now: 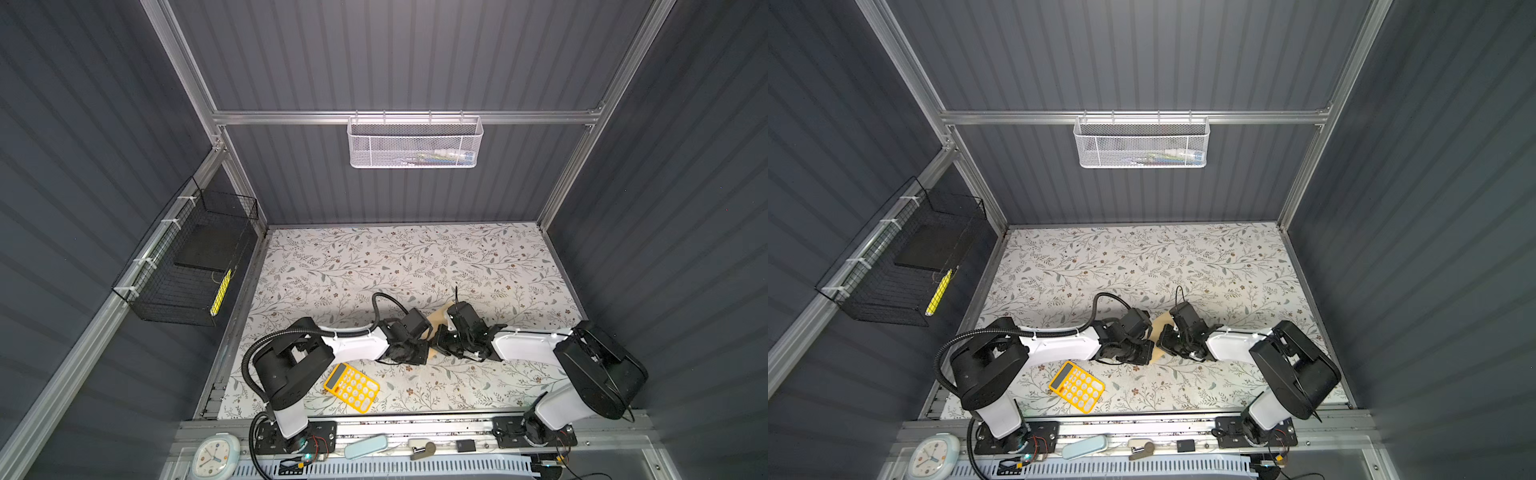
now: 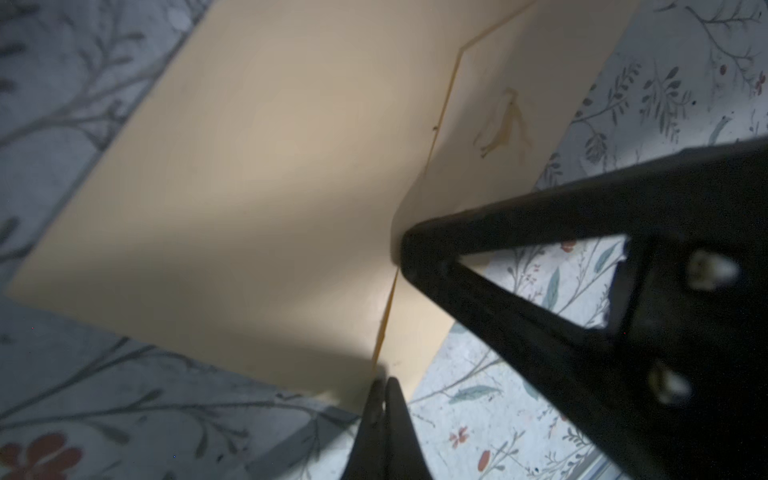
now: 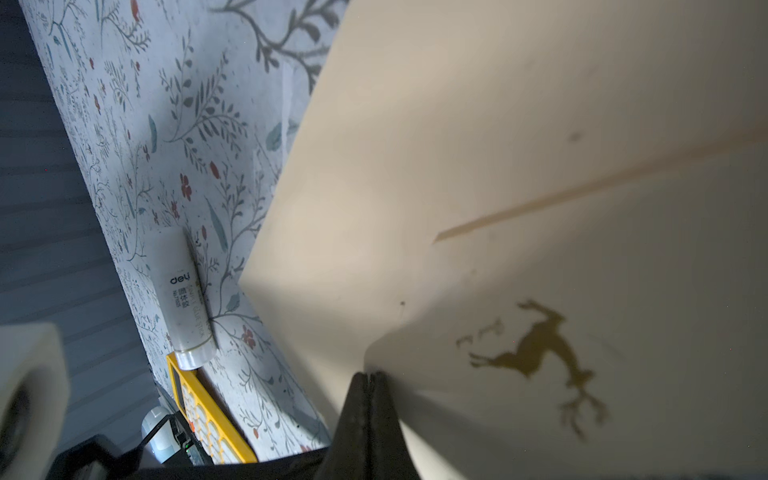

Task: Place the letter into the envelope and seal it

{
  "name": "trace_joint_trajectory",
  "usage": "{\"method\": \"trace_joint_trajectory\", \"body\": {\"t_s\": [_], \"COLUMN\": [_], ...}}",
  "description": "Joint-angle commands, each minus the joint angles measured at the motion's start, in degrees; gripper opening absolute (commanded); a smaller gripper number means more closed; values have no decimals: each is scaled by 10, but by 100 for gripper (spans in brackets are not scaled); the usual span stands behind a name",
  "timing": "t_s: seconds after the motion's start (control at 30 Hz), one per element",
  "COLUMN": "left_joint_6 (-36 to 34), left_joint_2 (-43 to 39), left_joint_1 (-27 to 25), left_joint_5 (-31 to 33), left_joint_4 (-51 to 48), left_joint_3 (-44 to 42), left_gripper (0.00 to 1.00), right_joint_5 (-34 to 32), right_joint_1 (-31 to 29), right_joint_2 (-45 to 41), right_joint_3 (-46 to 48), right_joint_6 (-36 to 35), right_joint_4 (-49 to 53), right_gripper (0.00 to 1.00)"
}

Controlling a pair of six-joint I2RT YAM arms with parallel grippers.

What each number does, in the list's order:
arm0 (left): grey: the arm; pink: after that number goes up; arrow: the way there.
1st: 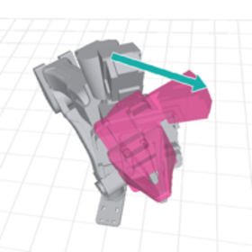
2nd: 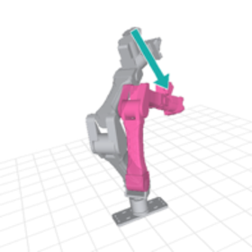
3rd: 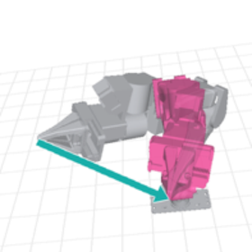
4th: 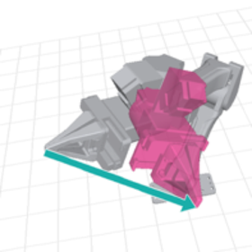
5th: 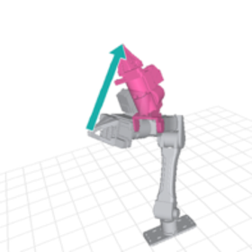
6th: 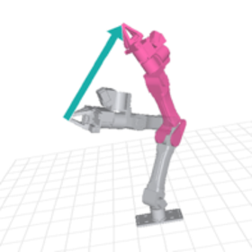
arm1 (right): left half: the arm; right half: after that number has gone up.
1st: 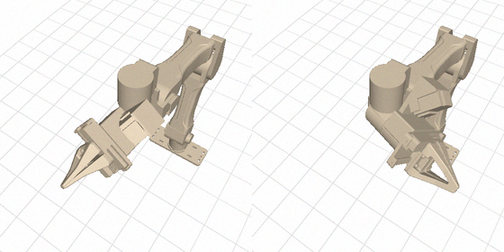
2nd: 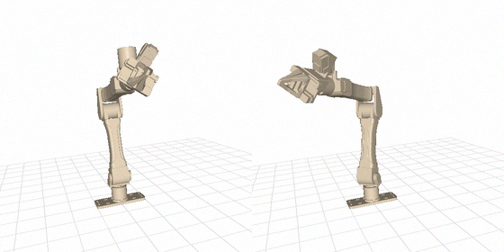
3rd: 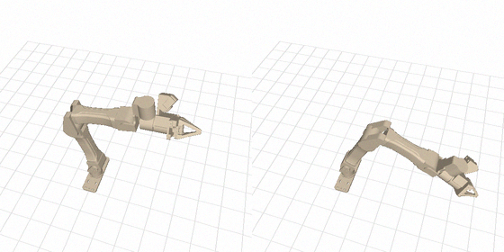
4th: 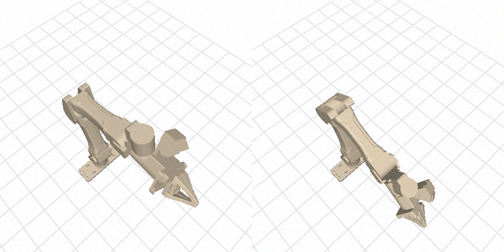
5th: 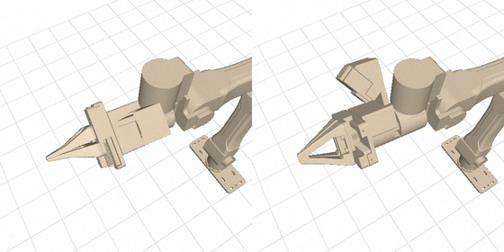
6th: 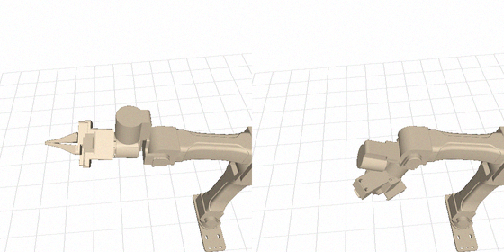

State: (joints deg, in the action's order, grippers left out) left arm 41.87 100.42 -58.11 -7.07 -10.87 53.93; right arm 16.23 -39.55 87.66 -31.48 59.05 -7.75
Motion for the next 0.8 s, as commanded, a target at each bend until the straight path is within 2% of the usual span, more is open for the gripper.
{"method": "trace_joint_trajectory", "body": {"t_s": [0.0,0.2,0.37,0.77], "left_joint_6": [8,11,13,15], "left_joint_2": [28,28,30,38], "left_joint_1": [-5,-5,-5,-5], "left_joint_5": [20,21,20,14], "left_joint_4": [-33,-27,-25,-18], "left_joint_3": [-27,-33,-35,-43], "left_gripper": [6,6,5,4], "right_joint_5": [-25,-35,-42,-26], "right_joint_1": [-27,-57,-57,46], "right_joint_2": [-1,-26,-24,7], "right_joint_3": [24,46,54,33], "right_joint_6": [27,51,53,-11], "right_joint_4": [57,44,29,37], "right_gripper": [0,0,0,0]}}
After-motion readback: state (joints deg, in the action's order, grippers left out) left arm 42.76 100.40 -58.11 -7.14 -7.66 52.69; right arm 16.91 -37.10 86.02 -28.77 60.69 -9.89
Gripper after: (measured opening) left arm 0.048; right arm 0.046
